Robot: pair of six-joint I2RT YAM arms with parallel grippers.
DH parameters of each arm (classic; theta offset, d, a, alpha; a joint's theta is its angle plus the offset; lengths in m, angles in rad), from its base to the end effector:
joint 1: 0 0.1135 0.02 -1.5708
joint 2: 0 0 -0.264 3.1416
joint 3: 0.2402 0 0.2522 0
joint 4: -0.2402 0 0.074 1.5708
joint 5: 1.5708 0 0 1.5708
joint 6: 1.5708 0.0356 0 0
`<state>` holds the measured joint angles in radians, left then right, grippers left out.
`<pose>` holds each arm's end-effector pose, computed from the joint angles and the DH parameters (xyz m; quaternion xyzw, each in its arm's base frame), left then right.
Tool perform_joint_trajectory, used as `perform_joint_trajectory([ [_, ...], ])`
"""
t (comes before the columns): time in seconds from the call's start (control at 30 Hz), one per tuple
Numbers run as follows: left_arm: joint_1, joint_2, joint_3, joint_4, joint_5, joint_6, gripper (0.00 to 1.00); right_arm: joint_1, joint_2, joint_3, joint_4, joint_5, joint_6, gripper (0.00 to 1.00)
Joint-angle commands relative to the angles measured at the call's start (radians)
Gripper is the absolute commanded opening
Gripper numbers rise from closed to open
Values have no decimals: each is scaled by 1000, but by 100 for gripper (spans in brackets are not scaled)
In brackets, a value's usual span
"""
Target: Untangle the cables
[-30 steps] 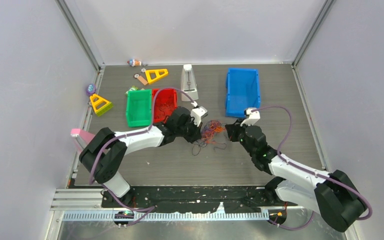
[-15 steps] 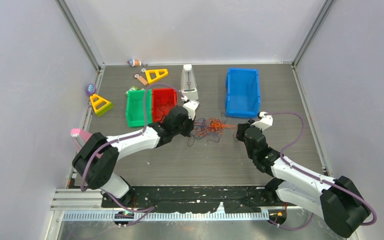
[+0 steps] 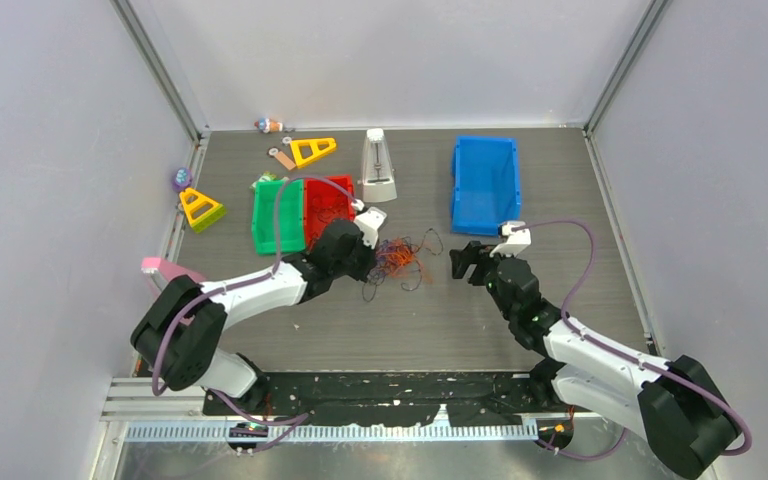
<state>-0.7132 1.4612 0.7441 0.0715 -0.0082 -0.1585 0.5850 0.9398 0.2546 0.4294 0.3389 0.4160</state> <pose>0.2291 -0.1978 0.1942 0.2433 0.8612 -0.1851 0.4061 0.1699 0.0983 0.1909 0.0369 0.7861 0.1720 0.5926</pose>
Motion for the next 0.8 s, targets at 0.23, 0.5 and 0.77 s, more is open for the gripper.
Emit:
perform_joint_trajectory([
  [0.23, -1, -49, -19, 157, 281, 33, 0, -2, 22, 4, 146, -176, -66, 77],
  [0.5, -2, -48, -24, 178, 346, 39, 0, -8, -16, -20, 194, -240, -63, 81],
  [0.77, -23, -44, -18, 175, 357, 64, 0, -15, 51, 10, 225, -419, -59, 74],
])
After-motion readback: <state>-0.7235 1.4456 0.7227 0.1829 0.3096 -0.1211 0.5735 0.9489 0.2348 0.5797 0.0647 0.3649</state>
